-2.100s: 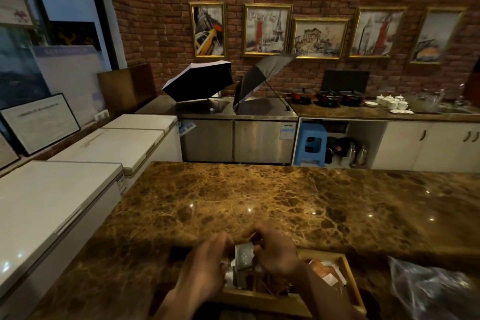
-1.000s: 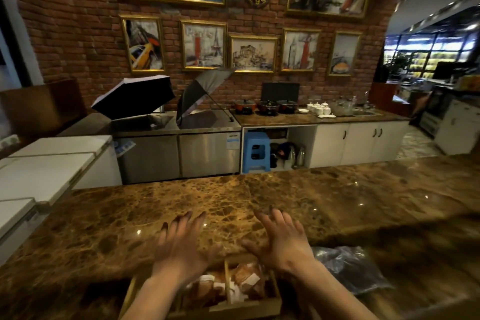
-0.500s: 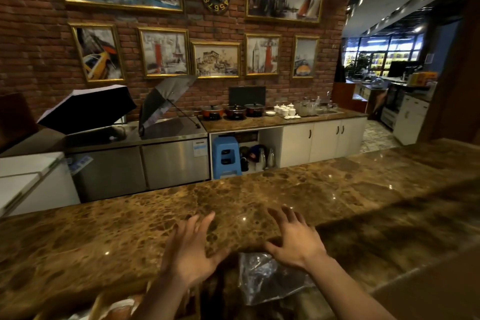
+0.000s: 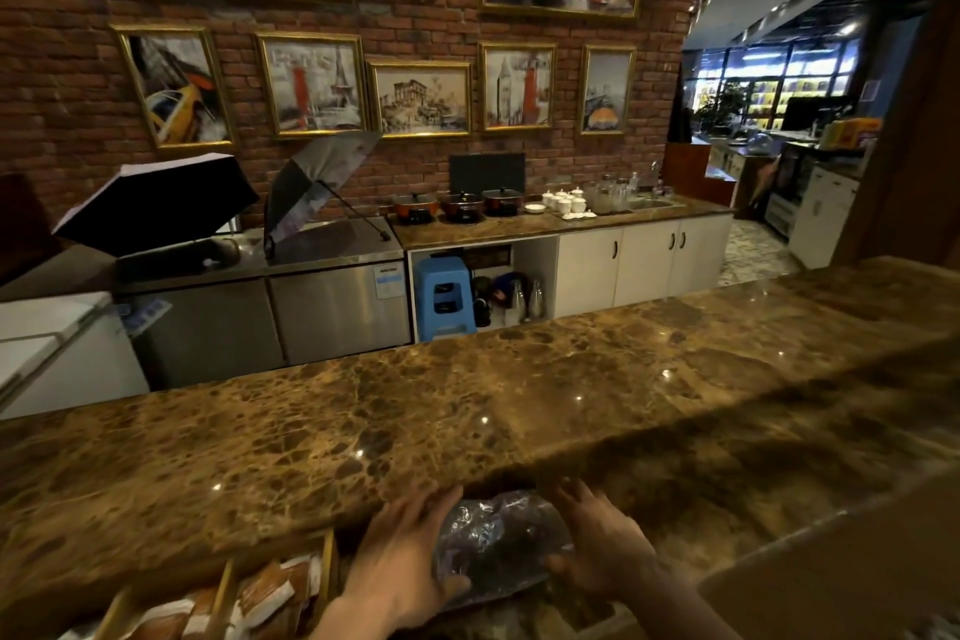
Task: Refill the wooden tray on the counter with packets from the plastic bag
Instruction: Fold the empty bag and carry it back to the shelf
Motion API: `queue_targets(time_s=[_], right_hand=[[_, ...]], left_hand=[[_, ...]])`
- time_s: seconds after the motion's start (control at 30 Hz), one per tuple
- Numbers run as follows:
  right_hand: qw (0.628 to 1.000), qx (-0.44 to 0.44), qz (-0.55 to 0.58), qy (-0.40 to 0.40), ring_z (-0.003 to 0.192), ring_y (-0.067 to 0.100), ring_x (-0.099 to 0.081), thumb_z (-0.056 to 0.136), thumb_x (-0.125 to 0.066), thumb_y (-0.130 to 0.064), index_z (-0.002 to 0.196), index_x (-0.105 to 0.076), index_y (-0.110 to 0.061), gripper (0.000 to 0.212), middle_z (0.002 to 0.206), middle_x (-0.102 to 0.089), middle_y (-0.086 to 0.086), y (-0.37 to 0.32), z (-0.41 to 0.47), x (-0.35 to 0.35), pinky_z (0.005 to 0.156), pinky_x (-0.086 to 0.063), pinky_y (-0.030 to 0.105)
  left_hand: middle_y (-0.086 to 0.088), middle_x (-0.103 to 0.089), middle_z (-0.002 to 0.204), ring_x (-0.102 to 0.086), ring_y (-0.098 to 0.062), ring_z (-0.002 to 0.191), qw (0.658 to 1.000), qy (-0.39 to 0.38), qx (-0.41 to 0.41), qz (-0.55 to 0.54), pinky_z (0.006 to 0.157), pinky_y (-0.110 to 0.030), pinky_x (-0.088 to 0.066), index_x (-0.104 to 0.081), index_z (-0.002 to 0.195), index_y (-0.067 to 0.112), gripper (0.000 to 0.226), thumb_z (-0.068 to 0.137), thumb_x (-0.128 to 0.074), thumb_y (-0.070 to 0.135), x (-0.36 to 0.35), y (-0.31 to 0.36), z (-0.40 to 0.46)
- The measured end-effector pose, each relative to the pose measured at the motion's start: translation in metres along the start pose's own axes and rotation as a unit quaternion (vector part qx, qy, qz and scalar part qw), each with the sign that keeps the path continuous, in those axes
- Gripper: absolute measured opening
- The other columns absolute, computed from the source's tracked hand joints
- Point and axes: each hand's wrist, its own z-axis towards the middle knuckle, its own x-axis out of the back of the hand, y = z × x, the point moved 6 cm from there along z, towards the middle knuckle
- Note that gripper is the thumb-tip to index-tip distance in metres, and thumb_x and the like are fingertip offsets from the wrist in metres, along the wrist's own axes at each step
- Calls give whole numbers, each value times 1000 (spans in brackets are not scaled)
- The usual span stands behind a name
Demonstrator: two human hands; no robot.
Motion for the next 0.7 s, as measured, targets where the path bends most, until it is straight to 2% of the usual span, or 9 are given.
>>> queue_targets(time_s=[0.23,0.37,0.5,0.63,0.7], right_hand=[[999,10,-5,-53,139,24,-42,86,-68,-45,155,-22,-42,83,160,-31,-4,9,8,-29,113,-39,34],[998,-15,-12,-55,133,24,-49,88,-64,-34,146,-43,-35,61,146,-49,1,12,17,-32,111,-41,33],[999,-4,-22,-42,134,25,-45,95,-53,-32,140,-47,-25,46,144,-48,4,18,22,-40,111,-35,33],[1000,3,-8,-13,133,23,-48,96,-51,-37,138,-51,-23,44,143,-50,3,15,25,-34,110,-38,34],[1000,8,5,1,130,22,-53,95,-52,-38,139,-53,-24,45,142,-54,1,9,24,-26,109,-42,35]], left_hand=[[11,-2,170,-4,-13,156,997,-73,21,-5,125,-36,-4,-6,158,44,97,87,-71,42,-26,3,3],[12,-9,169,-14,-14,154,996,-86,13,16,125,-36,-11,-11,157,47,87,92,-66,29,-31,3,3],[14,-22,164,-28,-10,147,997,-73,-2,9,121,-32,-22,-20,155,47,79,91,-64,33,-31,5,-1],[14,-17,165,-24,-13,150,996,-77,13,-33,123,-34,-19,-25,153,48,64,95,-51,55,-29,8,-1],[10,-13,167,-20,-16,152,996,-74,12,-46,125,-37,-16,-24,154,45,60,99,-46,53,-28,5,-2]])
